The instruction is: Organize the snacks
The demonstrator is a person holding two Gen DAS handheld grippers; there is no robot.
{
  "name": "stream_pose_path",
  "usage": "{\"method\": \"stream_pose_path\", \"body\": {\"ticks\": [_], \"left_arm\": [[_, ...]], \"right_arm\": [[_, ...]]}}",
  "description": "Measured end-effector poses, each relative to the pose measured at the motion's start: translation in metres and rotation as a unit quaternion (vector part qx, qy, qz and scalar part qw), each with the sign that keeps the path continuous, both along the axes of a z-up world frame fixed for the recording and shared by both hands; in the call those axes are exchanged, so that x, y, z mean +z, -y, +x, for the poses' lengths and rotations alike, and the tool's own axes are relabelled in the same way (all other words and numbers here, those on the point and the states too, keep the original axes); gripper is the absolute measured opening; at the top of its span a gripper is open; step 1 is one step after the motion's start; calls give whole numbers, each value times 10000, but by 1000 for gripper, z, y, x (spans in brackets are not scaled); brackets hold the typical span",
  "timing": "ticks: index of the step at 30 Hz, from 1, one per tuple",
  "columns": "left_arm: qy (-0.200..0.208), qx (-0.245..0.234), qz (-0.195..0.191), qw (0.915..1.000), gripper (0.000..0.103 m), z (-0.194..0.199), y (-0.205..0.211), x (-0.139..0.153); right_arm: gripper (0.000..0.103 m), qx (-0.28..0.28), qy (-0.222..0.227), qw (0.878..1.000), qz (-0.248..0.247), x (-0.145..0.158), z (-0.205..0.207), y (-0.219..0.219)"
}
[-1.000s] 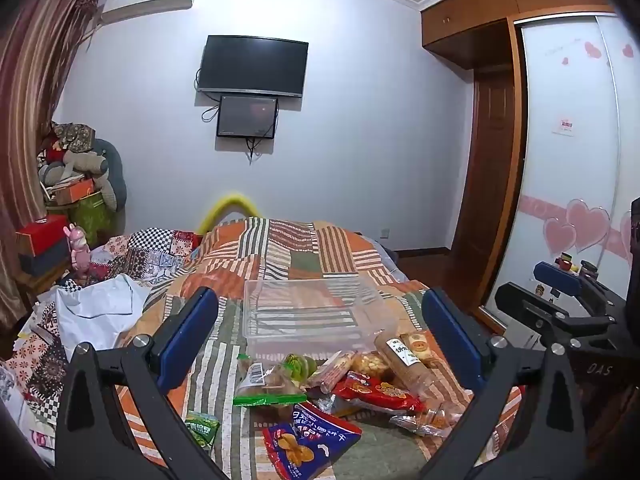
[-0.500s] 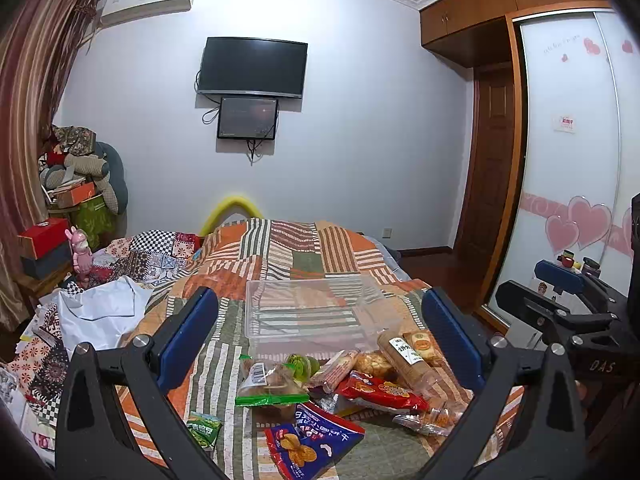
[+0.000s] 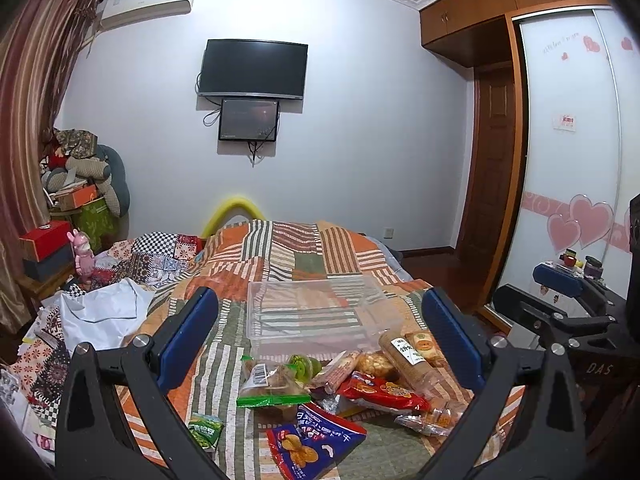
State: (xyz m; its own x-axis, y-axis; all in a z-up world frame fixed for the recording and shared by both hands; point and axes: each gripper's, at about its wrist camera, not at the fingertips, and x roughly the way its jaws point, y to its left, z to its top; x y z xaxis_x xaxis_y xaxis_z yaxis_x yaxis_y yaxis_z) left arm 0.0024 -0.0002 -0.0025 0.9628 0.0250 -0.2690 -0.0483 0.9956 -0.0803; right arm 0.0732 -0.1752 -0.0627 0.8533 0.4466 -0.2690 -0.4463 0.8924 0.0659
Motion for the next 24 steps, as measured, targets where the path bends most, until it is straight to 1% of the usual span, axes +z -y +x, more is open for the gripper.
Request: {"method": "stream_pose_path", "body": {"ticks": [24], "left_arm": [[23, -56, 53, 10000, 103, -1, 6, -2]], "right_arm": [[103, 30, 29, 10000, 40, 3, -2, 3]]}}
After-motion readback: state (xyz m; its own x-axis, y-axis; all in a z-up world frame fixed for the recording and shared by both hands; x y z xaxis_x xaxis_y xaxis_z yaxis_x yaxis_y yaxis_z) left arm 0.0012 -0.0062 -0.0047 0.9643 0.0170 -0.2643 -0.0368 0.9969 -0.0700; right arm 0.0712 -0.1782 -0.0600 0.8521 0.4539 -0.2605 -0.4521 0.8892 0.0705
